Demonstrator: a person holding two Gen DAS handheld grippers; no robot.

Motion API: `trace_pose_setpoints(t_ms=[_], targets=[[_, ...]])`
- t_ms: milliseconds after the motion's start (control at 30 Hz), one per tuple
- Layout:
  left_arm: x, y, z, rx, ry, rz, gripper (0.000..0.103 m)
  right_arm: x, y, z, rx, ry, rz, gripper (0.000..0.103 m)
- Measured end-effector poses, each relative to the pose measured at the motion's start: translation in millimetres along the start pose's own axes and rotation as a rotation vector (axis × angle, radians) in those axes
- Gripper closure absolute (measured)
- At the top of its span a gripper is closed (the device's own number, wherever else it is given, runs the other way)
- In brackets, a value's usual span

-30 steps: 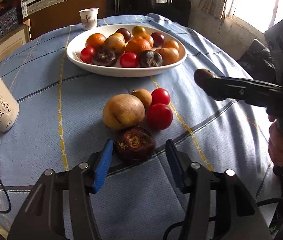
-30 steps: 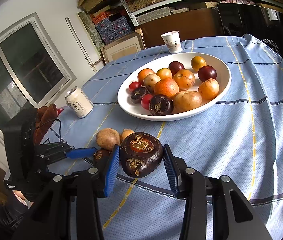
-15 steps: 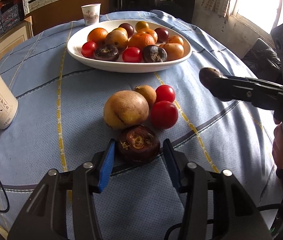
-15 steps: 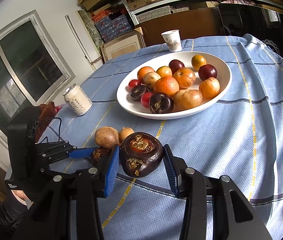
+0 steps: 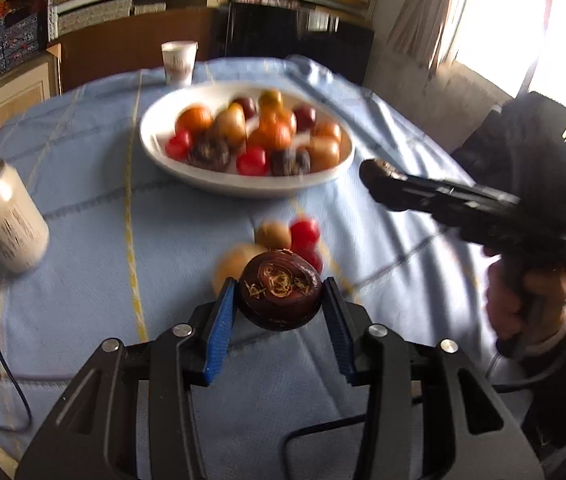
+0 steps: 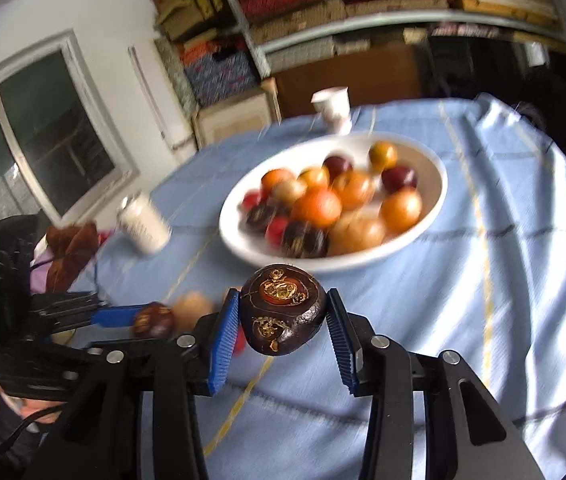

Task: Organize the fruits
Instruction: 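Grasp a dark brown mangosteen with the left gripper while the right holds its fruit, then carry both mangosteens onto the white plate and open both grippers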

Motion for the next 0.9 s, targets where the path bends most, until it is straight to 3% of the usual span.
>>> trace_pose_setpoints(t_ms=[100,200,400,433,467,533,667,900], targets=[[7.1,-1.2,33.0,-0.050,-0.047,0.061,0.060,-10.2,-8.8,22.4,-0.074,-0.042,-0.030,0.059],[16.1,-20.8,63.1,-0.063,-0.065,0.101,0.060,-17.1,-24.7,41.2,-0.135,0.044,-0.114,0.059],[29.2,-77.6,97.9,-0.013,-0.063,0.155,0.059,-32.6,-55.3,43.8,-0.091,0.046,-0.091,0.058],[32.0,-83.1,101.8,-0.011,-0.046,0.164,0.044,-34.0,-55.0,43.0,-0.087,0.054,-0.089,0.055],[35.0,-84.1,104.8,-0.014,-0.027,0.176,0.022,-33.7,-54.6,44.8,-0.087,0.052,-0.087,0.051],[38.6,-78.4,111.2,-0.056,0.014,0.178,0.011,-30.8,-48.8,47.6,-0.092,0.034,-0.068,0.050],[45.9,-50.8,100.7,-0.095,0.014,0.214,0.010,-10.6,-34.9,41.0,-0.058,0.020,-0.006,0.050],[69.2,-10.3,42.3,-0.123,0.032,0.286,0.007,23.9,-36.3,-19.8,0.146,0.012,-0.025,0.051]])
Point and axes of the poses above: each gripper's, at about its wrist camera, not at the fingertips, and y roughly against the way its jaws point, x to its left, z to its top, the point moved 10 cm from there along -y, roughly the way its jaws point, and after that the axes turned 10 degrees about -x, right-handed, at the moved point
